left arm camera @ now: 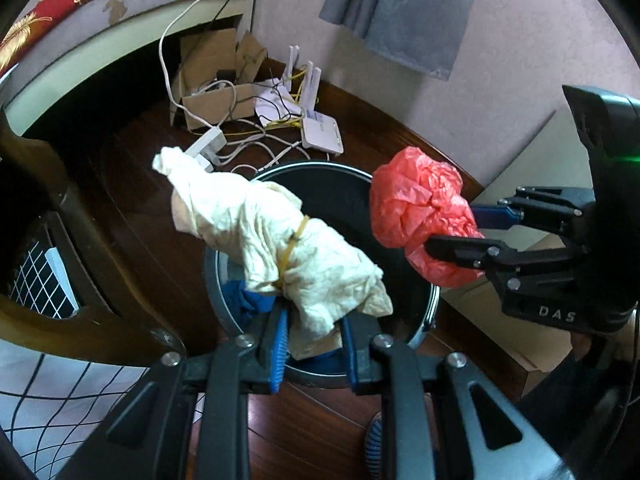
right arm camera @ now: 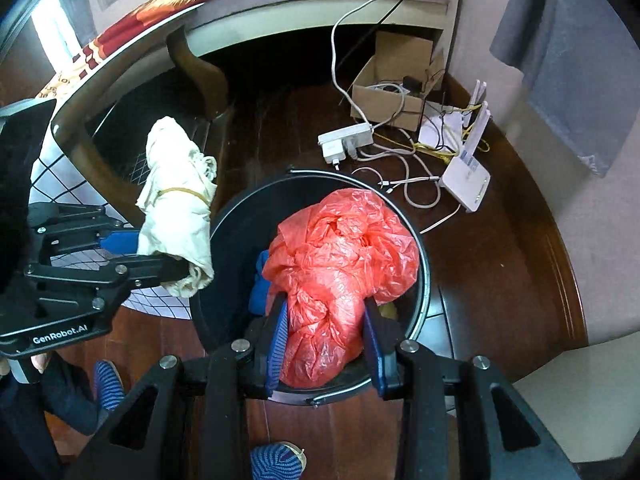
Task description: Collect trash
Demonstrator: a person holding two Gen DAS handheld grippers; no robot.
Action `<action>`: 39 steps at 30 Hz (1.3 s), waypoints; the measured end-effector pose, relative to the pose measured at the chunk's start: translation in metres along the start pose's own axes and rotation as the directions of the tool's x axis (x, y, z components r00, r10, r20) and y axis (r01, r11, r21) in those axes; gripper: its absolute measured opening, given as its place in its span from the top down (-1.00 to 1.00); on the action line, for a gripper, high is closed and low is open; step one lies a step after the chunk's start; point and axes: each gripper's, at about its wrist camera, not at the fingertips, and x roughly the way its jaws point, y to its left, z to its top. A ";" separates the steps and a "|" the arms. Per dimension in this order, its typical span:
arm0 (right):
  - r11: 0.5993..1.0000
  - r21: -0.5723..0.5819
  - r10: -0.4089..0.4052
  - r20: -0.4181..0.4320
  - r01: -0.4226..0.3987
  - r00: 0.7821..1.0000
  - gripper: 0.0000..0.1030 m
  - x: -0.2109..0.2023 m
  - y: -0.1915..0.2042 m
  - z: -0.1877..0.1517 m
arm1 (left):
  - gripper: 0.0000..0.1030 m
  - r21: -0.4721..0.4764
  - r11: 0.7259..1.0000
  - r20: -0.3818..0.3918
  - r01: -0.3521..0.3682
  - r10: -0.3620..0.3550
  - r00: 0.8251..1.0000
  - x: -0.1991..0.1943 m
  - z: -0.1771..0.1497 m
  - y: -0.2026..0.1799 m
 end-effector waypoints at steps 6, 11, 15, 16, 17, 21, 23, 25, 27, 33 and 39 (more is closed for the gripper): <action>1.000 -0.008 0.000 -0.016 -0.001 1.000 0.28 0.006 0.003 0.003 | 0.52 -0.009 1.000 -0.013 0.008 -0.008 1.000 0.003 -0.006 0.002; 1.000 0.001 0.004 -0.034 -0.004 0.999 0.28 0.010 0.000 0.002 | 0.49 -0.023 1.000 -0.026 0.019 -0.019 0.999 0.009 -0.009 0.004; 0.997 0.034 -0.070 -0.069 0.072 0.995 -0.94 0.018 -0.011 0.002 | -0.75 -0.015 0.998 -0.026 -0.053 0.053 0.998 0.012 -0.010 0.002; 0.994 0.051 -0.098 -0.054 0.100 0.994 -1.00 0.016 -0.014 0.001 | -0.93 -0.015 0.996 -0.003 -0.083 0.083 0.997 0.008 -0.010 0.002; 0.992 0.064 -0.104 -0.051 0.108 0.993 -1.00 0.015 -0.018 0.001 | -0.93 -0.016 0.996 0.016 -0.090 0.090 0.996 0.004 -0.011 0.002; 0.970 0.163 -0.177 -0.025 0.179 0.984 -1.00 -0.001 -0.041 0.001 | -0.96 -0.037 0.984 0.038 -0.175 0.177 0.984 -0.012 -0.013 0.009; 0.957 0.219 -0.196 0.001 0.191 0.981 -1.00 -0.012 -0.048 0.001 | -0.99 -0.054 0.979 0.054 -0.197 0.200 0.978 -0.022 -0.014 0.011; 0.945 0.253 -0.220 0.023 0.207 0.975 -1.00 -0.026 -0.048 0.001 | -0.99 -0.066 0.972 0.074 -0.225 0.229 0.971 -0.036 -0.017 0.012; 0.946 0.261 -0.218 0.065 0.194 0.974 -1.00 -0.043 -0.038 0.000 | -0.99 -0.067 0.966 0.104 -0.250 0.256 0.961 -0.052 -0.021 0.010; 0.960 0.192 -0.226 0.118 0.201 0.967 -1.00 -0.085 0.013 0.002 | -0.99 -0.096 0.944 0.175 -0.315 0.327 0.929 -0.103 -0.039 0.005; 0.968 0.144 -0.233 0.192 0.207 0.953 -1.00 -0.134 0.069 -0.003 | -0.99 -0.178 0.926 0.226 -0.334 0.369 0.902 -0.152 -0.061 0.014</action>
